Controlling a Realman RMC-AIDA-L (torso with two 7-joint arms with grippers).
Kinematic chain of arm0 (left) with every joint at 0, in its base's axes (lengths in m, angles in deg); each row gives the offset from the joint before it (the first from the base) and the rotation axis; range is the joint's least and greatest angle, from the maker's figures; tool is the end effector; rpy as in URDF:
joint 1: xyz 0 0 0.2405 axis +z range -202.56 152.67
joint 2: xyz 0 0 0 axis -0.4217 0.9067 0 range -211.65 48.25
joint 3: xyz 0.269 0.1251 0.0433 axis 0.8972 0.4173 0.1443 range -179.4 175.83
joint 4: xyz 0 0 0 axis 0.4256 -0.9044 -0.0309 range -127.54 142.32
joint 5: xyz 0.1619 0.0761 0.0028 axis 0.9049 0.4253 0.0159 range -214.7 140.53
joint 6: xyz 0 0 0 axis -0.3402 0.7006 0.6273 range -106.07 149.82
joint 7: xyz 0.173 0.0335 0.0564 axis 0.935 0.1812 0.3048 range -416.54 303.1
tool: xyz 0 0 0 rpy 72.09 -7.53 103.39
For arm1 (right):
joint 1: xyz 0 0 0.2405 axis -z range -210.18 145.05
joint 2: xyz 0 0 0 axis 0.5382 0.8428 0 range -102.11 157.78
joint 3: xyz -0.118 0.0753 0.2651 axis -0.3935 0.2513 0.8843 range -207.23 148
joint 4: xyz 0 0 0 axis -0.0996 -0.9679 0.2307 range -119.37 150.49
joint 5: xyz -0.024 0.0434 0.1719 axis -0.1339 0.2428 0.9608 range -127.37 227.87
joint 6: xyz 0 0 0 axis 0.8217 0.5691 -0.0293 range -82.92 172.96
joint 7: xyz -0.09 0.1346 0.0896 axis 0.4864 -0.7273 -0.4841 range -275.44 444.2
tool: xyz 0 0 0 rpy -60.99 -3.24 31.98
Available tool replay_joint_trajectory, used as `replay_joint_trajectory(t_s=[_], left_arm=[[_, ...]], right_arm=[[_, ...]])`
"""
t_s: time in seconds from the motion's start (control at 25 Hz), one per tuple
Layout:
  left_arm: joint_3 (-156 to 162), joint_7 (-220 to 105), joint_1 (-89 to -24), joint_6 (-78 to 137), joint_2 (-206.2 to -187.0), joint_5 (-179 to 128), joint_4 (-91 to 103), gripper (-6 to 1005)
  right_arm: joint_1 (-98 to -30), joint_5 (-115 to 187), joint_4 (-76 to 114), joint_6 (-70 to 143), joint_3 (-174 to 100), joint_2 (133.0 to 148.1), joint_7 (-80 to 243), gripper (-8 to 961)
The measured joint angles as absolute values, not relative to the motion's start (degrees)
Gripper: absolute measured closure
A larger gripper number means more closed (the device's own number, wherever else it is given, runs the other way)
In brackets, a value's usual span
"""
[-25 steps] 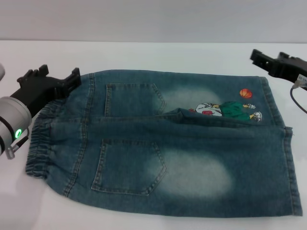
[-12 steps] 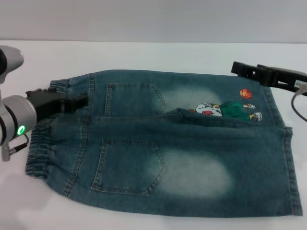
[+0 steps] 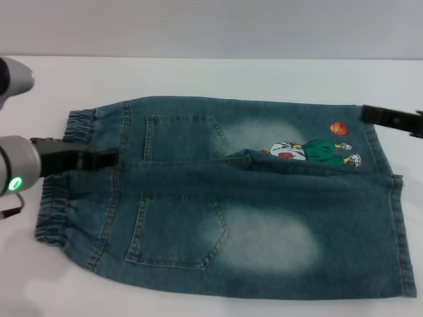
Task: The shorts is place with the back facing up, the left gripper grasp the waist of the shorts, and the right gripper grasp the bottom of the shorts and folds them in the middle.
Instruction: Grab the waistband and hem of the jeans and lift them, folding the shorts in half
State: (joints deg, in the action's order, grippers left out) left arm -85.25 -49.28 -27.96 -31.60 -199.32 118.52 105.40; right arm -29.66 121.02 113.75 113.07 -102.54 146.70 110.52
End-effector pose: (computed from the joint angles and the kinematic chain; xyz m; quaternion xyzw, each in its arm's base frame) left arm -0.2884 0.3117 -0.0269 -0.8039 -0.4283 -0.0055 0.4126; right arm 0.2561 0.2773 0.0154 -0.7751 0.5223 0.2385 0.2638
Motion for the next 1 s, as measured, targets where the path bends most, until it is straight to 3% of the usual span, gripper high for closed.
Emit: replay_joint_trajectory(t_s=[0.44,1.0], left_arm=[[-90.4,-49.6,-28.8,-52.7,-199.47,122.3,109.2,186],[-90.1,-49.8,-31.6,-56.4,-199.57,124.1,107.6,191]], right_arm=[[-27.8,119.6,113.6,122.5,-97.3,146.84,110.1,219],[-28.4,117.7,109.5,123.9,-97.3,146.84,111.1,218]])
